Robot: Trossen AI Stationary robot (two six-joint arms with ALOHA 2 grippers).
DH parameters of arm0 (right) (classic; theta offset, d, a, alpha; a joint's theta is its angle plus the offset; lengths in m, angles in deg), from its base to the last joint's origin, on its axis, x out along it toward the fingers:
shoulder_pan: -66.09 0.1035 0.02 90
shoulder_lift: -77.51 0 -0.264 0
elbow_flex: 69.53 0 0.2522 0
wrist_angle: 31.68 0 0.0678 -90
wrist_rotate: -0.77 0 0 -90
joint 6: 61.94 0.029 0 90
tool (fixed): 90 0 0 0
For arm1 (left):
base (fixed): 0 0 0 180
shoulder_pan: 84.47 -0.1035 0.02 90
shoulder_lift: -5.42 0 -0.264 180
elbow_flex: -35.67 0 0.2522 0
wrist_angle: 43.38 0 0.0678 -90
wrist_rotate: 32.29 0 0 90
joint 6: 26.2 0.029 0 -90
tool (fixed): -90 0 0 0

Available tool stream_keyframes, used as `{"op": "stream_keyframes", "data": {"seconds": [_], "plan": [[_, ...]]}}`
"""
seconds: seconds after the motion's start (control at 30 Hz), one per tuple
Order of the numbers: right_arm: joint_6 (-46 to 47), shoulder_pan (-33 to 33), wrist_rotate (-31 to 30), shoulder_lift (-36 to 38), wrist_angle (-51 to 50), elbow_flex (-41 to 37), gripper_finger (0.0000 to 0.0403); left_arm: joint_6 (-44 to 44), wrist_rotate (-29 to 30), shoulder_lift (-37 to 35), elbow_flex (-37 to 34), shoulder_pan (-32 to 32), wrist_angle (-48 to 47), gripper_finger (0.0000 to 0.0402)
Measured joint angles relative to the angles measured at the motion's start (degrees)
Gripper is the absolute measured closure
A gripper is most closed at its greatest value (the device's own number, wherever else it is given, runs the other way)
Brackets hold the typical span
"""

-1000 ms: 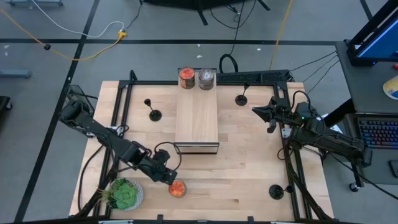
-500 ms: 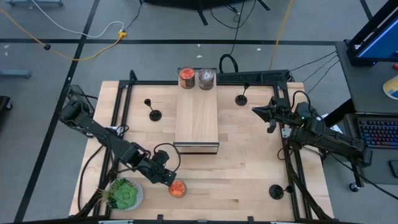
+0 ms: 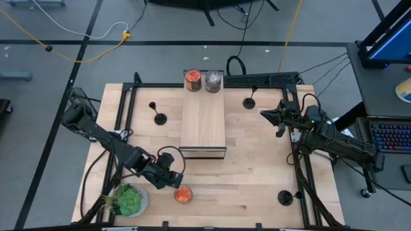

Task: Pick & Place candle stick holders
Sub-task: Put the orange scented candle on the shelf

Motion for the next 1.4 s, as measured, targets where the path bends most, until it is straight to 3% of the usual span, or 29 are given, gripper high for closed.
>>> {"op": "stream_keyframes", "data": {"seconds": [1.07, 1.2, 1.4], "plan": [[0.0, 0.0, 0.0, 0.0, 0.0, 0.0, 0.0399, -6.0, -0.3, 0.0, 0.0, 0.0, -6.5, 0.0336], [0.0, 0.0, 0.0, 0.0, 0.0, 0.0, 0.0399, -5.8, 0.0, 0.0, 0.0, 0.0, -6.0, 0.0304], [-0.1, 0.0, 0.0, 0.0, 0.0, 0.0, 0.0399, -2.1, 1.7, 0.0, 0.0, 0.0, -4.0, 0.0218]]}}
